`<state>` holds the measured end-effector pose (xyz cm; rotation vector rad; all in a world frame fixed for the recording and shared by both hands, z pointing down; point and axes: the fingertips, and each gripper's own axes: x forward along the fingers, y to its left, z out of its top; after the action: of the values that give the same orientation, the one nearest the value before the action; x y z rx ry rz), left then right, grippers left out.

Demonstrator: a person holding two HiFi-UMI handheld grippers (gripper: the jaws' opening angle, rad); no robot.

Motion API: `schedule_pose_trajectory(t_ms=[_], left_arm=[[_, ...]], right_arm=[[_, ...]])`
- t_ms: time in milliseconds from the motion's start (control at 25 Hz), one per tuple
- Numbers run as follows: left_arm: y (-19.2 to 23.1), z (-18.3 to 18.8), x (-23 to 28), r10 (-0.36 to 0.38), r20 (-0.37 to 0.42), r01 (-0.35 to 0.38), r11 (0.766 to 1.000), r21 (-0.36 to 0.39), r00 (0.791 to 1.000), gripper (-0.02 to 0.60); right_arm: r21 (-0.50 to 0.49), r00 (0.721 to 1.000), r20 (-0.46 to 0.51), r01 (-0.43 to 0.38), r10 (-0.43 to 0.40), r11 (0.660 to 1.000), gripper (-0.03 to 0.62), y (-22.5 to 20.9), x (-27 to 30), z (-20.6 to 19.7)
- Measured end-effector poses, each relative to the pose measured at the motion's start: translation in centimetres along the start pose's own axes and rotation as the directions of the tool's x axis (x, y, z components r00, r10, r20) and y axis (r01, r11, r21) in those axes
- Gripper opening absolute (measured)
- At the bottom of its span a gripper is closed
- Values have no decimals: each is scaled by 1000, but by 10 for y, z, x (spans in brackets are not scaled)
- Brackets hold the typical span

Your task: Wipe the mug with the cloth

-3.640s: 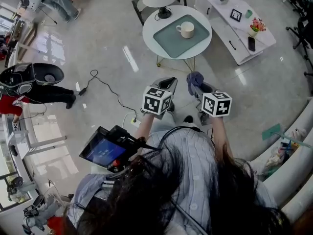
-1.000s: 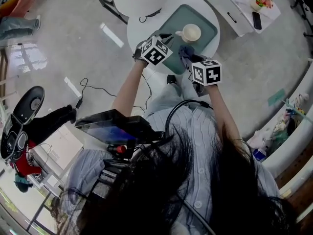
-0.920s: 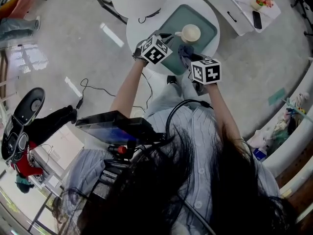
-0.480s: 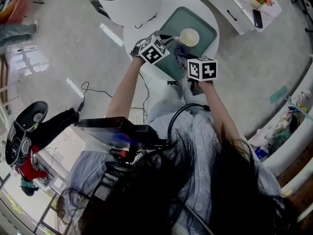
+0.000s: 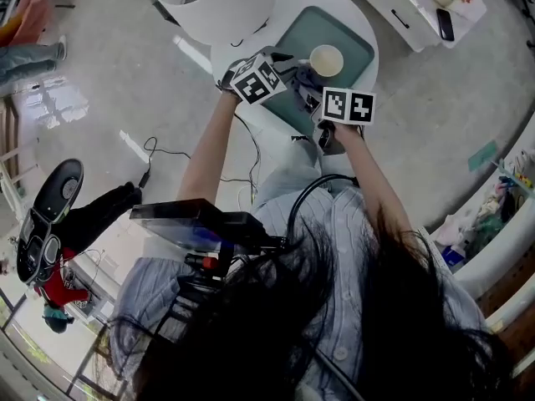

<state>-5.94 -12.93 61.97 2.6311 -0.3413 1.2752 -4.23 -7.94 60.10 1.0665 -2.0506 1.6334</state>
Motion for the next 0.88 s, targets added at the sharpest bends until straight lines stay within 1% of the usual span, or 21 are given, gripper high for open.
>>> schedule_pose_trajectory(t_ms=[120, 240, 440, 520, 600, 720, 880], left_arm=[[-3, 0, 5, -2, -30, 3, 999, 46, 1000, 103], [-5, 0, 9, -3, -47, 6, 998, 58, 999, 101], [-6, -2, 17, 51, -67, -46, 997, 64, 996, 98], [-7, -5, 19, 68, -74, -63, 995, 75, 995, 88], [-6, -5, 20, 81, -74, -74, 993, 87, 994, 63], [-5, -5, 20, 81, -76, -72, 992, 108, 994, 61], [-6, -6, 20, 73, -102, -57, 987, 152, 992, 61]], right_arm=[[-7, 1000, -5, 13, -13, 1000, 98, -4, 0, -2], [-5, 1000, -9, 18, -18, 1000, 98, -7, -1, -4], [-12, 1000, -7, 27, -28, 1000, 98, -10, -4, -5], [-31, 999, -14, 34, -35, 999, 98, -11, -5, -6], [-53, 999, -20, 40, -41, 998, 98, -13, -8, -7], [-81, 998, -24, 48, -50, 996, 98, -16, -11, -7], [-127, 997, -33, 61, -66, 990, 98, -20, -17, -9]])
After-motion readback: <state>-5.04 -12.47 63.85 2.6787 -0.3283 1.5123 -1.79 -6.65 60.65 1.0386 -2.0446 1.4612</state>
